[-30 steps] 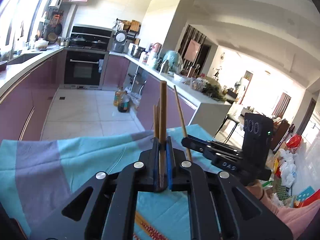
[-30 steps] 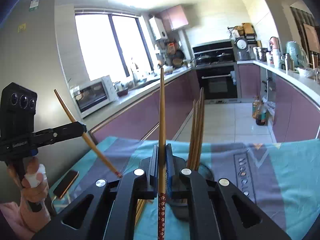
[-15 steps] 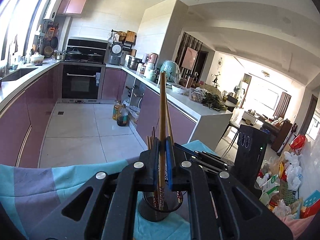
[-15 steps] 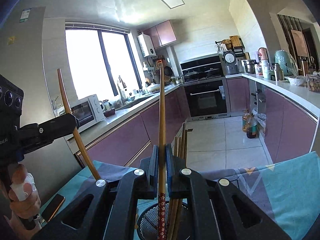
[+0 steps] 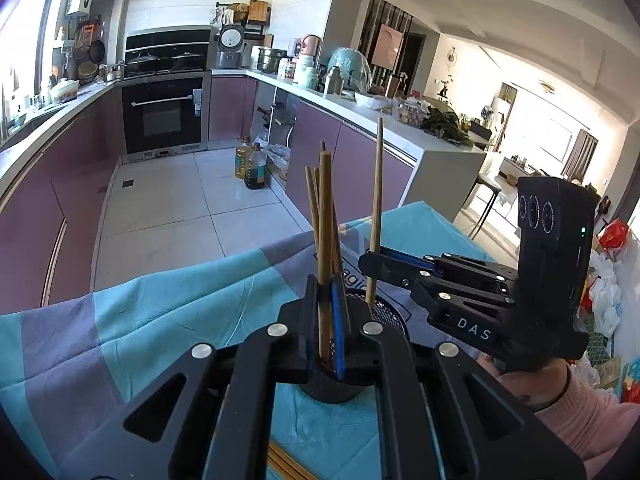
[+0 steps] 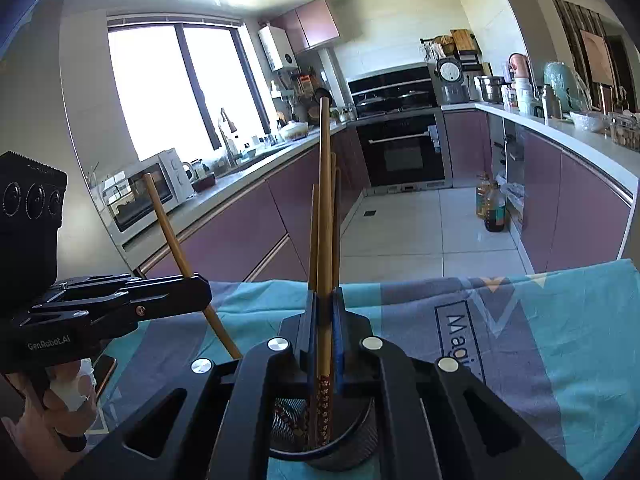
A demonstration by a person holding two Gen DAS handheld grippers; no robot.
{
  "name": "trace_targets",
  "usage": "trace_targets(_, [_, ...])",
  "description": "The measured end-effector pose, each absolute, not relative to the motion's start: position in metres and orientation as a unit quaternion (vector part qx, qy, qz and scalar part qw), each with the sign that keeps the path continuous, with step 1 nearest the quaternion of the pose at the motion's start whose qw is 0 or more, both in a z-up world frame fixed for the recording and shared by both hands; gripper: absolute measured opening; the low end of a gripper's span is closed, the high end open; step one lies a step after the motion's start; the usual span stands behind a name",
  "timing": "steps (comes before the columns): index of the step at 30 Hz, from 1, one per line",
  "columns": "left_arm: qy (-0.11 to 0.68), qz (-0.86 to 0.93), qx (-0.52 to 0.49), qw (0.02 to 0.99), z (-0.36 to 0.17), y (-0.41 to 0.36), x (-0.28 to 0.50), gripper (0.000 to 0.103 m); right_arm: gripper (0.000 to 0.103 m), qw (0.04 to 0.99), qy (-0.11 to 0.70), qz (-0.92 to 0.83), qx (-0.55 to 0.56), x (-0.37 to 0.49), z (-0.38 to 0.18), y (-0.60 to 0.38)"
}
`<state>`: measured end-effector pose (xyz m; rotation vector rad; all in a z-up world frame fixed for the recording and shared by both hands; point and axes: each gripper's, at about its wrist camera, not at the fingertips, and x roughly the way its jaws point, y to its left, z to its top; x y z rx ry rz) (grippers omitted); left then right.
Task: Organize utensils
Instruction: 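Lower both chopsticks into the black mesh cup and open both tools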
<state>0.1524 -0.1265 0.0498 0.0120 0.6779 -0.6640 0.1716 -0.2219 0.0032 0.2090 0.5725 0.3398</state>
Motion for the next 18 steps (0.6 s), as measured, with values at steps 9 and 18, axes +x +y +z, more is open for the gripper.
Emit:
trace_targets(9, [0.36, -0.311, 0.009, 0.88, 0.039, -0.134, 0.183, 0.008, 0.007, 0.917, 0.347, 0.17, 0.102, 0.184, -0.012, -0.22])
trace_targets(18, [0.368, -0.299, -0.012, 0.88, 0.027, -0.126, 0.195, 0.017, 0.027, 0.923, 0.334, 0.159, 0.107, 0.182, -0.011, -0.221])
